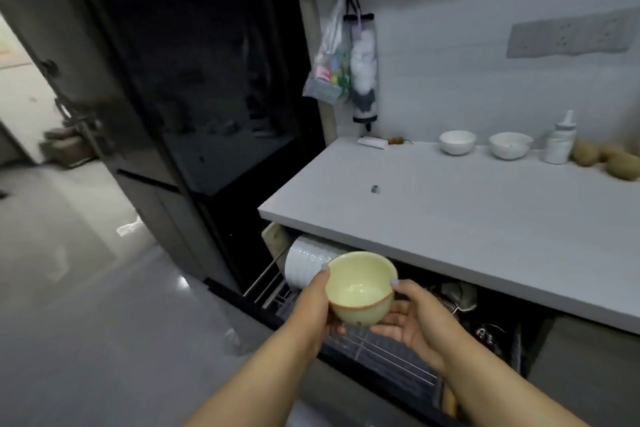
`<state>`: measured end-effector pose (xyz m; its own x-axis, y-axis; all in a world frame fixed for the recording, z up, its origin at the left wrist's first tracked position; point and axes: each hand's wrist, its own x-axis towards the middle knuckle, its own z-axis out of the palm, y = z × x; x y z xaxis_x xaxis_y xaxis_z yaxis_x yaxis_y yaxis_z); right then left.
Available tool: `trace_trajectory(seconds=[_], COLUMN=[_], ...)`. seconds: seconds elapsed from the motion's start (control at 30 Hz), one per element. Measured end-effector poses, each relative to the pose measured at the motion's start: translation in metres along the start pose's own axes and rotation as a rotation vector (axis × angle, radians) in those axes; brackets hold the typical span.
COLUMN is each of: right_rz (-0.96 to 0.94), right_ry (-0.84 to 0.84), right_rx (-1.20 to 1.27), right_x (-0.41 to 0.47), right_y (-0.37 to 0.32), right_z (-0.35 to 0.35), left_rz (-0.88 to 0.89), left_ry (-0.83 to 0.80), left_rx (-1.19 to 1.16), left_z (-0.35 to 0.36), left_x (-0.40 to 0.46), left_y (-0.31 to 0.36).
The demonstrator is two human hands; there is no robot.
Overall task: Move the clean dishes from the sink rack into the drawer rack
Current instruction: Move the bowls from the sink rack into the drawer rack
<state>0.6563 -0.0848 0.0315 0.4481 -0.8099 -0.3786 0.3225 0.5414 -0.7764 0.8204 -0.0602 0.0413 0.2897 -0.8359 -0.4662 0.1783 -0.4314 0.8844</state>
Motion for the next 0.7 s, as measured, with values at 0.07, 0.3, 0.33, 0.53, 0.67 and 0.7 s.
trace_trajectory(seconds=[0.07,0.3,0.33,0.53,0.67,0.7], right_rz=[0.03,0.105,0.111,0.16,0.236,0.257], right_ry=[-0.022,0.022,0.033,0.116,0.175,0.186], right_rx=[-0.014,-0.035,-0.053,-0.203,-0.306,-0.331], right_x=[0.016,0.075,0.086,0.161,0.221,0.234], right_y=[0.009,0.029,0.031,0.048,0.073,0.08], right_z=[0.025,0.064,0.066,0.072,0.075,0.077], left_rz=[0.033,0.125,0.122,0.075,0.097,0.086], left_ry=[0.056,0.223,0.239,0.292,0.315,0.324], left_rx=[0.021,0.101,0.12,0.256,0.403,0.459], left_z=[-0.031,-0.102,-0.11,-0.158,-0.183,-0.187], left_x=[0.004,0.02,0.024,0.059,0.095,0.104], left_y=[0.0,0.003,0.0,-0.015,-0.013,-0.011])
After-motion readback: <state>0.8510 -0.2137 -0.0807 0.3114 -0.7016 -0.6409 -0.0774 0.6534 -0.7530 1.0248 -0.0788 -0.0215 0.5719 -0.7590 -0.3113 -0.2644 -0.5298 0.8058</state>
